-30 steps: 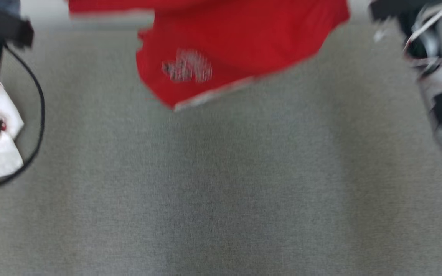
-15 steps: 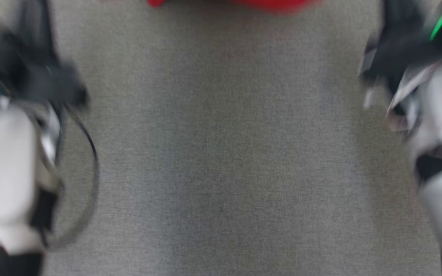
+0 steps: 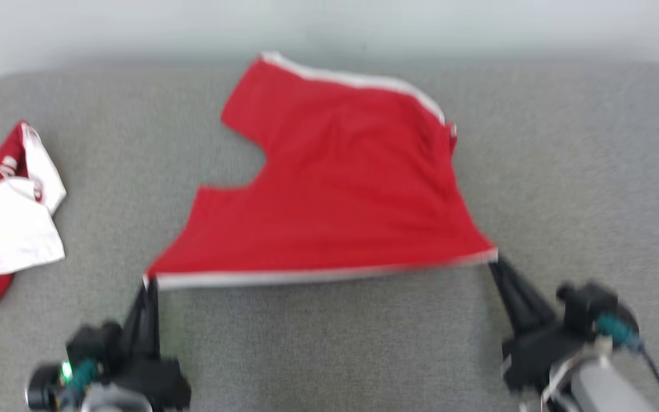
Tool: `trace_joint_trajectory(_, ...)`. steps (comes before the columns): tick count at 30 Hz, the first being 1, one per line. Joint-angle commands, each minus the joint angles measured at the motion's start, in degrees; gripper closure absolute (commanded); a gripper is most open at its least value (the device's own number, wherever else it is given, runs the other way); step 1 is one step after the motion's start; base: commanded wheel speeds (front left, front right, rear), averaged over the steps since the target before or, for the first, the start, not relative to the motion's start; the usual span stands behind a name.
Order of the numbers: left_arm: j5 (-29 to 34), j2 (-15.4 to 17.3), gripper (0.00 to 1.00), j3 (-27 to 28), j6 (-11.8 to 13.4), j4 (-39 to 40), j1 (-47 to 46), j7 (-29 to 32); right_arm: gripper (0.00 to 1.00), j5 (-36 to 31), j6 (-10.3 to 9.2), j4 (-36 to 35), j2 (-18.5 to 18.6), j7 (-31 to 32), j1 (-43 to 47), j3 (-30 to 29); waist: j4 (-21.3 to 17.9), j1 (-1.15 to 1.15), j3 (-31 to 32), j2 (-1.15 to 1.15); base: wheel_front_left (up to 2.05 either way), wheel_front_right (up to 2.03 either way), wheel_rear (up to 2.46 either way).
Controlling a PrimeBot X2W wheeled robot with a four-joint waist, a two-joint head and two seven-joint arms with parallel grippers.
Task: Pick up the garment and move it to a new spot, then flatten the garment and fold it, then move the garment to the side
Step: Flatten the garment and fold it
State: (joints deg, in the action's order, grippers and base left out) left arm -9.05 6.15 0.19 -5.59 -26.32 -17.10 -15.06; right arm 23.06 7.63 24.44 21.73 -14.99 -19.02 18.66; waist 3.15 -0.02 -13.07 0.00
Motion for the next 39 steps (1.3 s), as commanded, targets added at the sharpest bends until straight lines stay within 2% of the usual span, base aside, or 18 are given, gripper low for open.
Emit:
trace_joint_trajectory(1, 0.9, 0.0, 1.00, 1.4, 0.0, -0.6, 3.8, -0.2, 1.00, 0.0, -0.26, 0.1, 0.4, -0.3, 4.5, -0.6, -1.6, 0.02, 6.4, 0.00, 0.00, 0.00, 0.00)
trace_joint_trajectory(11, 2.5, -1.5, 1.00, 3.7, -0.9, -0.8, 14.9, -0.2, 1.00, 0.1, -0.28, 0.8, -1.4, -0.3, 15.9, -0.9, -3.0, 0.02, 13.9, 0.00, 0.00, 0.00, 0.00)
trace_joint_trajectory(20, 3.4, -2.6, 1.00, 1.4, -1.6, -2.3, 22.4, -0.2, 1.00, -0.8, -0.26, 2.3, -5.2, -0.2, 26.0, 0.1, -3.0, 0.02, 18.1, 0.00, 0.00, 0.00, 0.00)
trace_joint_trajectory(30, 3.1, -2.8, 1.00, 2.9, -1.7, -0.9, 25.0, -0.2, 1.00, -1.0, -0.26, 2.5, -5.8, -0.2, 27.7, -0.6, -4.4, 0.02, 18.3, 0.00, 0.00, 0.00, 0.00)
trace_joint_trajectory(35, 4.9, -0.1, 1.00, 2.6, -1.8, 2.7, 19.3, -0.2, 1.00, 0.8, -0.26, 0.3, -6.4, -0.2, 23.3, -2.3, -4.9, 0.02, 15.7, 0.00, 0.00, 0.00, 0.00)
trace_joint_trajectory(39, 5.4, 4.1, 1.00, -1.8, -1.8, 2.6, 12.0, -0.2, 1.00, 2.5, -0.26, -1.3, -7.2, -0.2, 19.3, -3.8, -5.9, 0.02, 12.7, 0.00, 0.00, 0.00, 0.00)
